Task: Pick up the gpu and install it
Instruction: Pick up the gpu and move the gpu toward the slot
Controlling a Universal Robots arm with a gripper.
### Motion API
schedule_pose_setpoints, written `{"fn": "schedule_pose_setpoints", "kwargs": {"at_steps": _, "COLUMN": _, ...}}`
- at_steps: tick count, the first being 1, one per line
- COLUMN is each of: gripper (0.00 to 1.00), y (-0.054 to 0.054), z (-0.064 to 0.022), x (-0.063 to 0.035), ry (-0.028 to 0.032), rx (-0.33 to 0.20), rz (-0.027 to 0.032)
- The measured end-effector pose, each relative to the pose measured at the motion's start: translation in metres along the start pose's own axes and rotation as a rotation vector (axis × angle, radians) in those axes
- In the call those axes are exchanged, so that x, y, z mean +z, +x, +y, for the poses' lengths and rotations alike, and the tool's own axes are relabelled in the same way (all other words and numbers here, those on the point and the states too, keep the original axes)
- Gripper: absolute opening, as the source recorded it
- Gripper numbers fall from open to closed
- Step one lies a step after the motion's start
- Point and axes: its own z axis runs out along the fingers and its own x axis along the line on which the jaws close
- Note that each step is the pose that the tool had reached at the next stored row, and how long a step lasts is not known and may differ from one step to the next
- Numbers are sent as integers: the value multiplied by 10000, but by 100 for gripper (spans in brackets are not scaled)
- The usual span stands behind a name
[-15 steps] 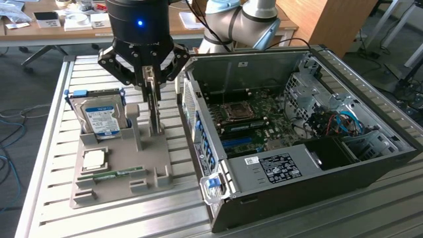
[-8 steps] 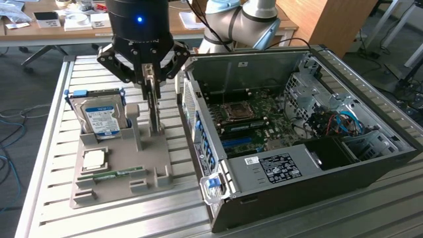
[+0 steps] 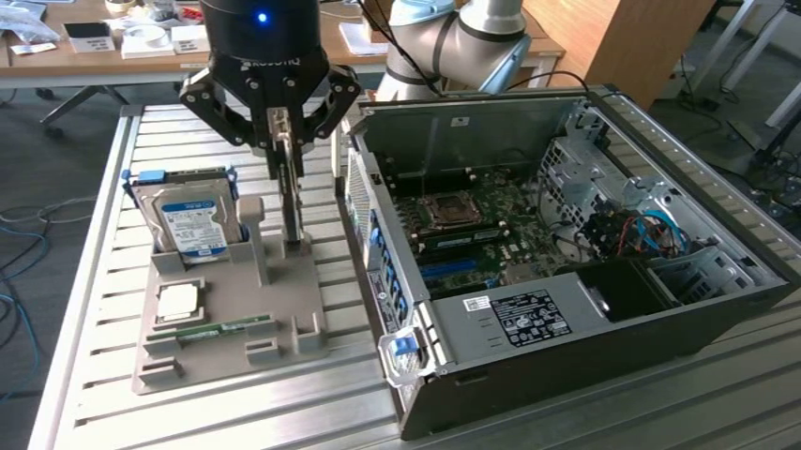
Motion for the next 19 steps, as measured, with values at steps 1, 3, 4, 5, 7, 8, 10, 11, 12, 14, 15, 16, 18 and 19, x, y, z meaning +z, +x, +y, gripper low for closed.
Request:
{"fn": "schedule_pose_setpoints", "kwargs": {"at_steps": 1, "gripper": 27, "y": -4, "z": 0, "x": -1, "ry": 1, "rx": -1, "rz": 1}}
{"fn": "schedule_pose_setpoints", "kwargs": {"at_steps": 3, "gripper": 27, "y": -22, "z": 1, "x": 0, "ry": -1, "rx": -2, "rz": 2}}
{"fn": "schedule_pose_setpoints", "kwargs": {"at_steps": 4, "gripper": 27, "y": -32, "z": 1, "x": 1, "ry": -1, "rx": 0, "rz": 0}}
{"fn": "schedule_pose_setpoints", "kwargs": {"at_steps": 5, "gripper": 27, "y": -44, "z": 2, "x": 1, "ry": 0, "rx": -1, "rz": 2}}
{"fn": "schedule_pose_setpoints", "kwargs": {"at_steps": 7, "gripper": 27, "y": -71, "z": 3, "x": 2, "ry": 0, "rx": 0, "rz": 4}}
{"fn": "schedule_pose_setpoints", "kwargs": {"at_steps": 8, "gripper": 27, "y": -85, "z": 4, "x": 2, "ry": -1, "rx": 0, "rz": 5}}
{"fn": "schedule_pose_setpoints", "kwargs": {"at_steps": 10, "gripper": 27, "y": -114, "z": 5, "x": 3, "ry": -1, "rx": 0, "rz": 6}}
{"fn": "schedule_pose_setpoints", "kwargs": {"at_steps": 11, "gripper": 27, "y": -129, "z": 5, "x": 3, "ry": -1, "rx": 0, "rz": 6}}
{"fn": "schedule_pose_setpoints", "kwargs": {"at_steps": 12, "gripper": 27, "y": -146, "z": 6, "x": 4, "ry": -1, "rx": 1, "rz": 6}}
{"fn": "schedule_pose_setpoints", "kwargs": {"at_steps": 14, "gripper": 27, "y": -179, "z": 8, "x": 4, "ry": 0, "rx": 0, "rz": 7}}
{"fn": "schedule_pose_setpoints", "kwargs": {"at_steps": 15, "gripper": 27, "y": -196, "z": 9, "x": 5, "ry": 0, "rx": 0, "rz": 7}}
{"fn": "schedule_pose_setpoints", "kwargs": {"at_steps": 16, "gripper": 27, "y": -213, "z": 10, "x": 5, "ry": -1, "rx": 0, "rz": 7}}
{"fn": "schedule_pose_setpoints", "kwargs": {"at_steps": 18, "gripper": 27, "y": -243, "z": 12, "x": 6, "ry": -1, "rx": 0, "rz": 6}}
{"fn": "schedule_pose_setpoints", "kwargs": {"at_steps": 19, "gripper": 27, "y": -258, "z": 13, "x": 7, "ry": -1, "rx": 0, "rz": 6}}
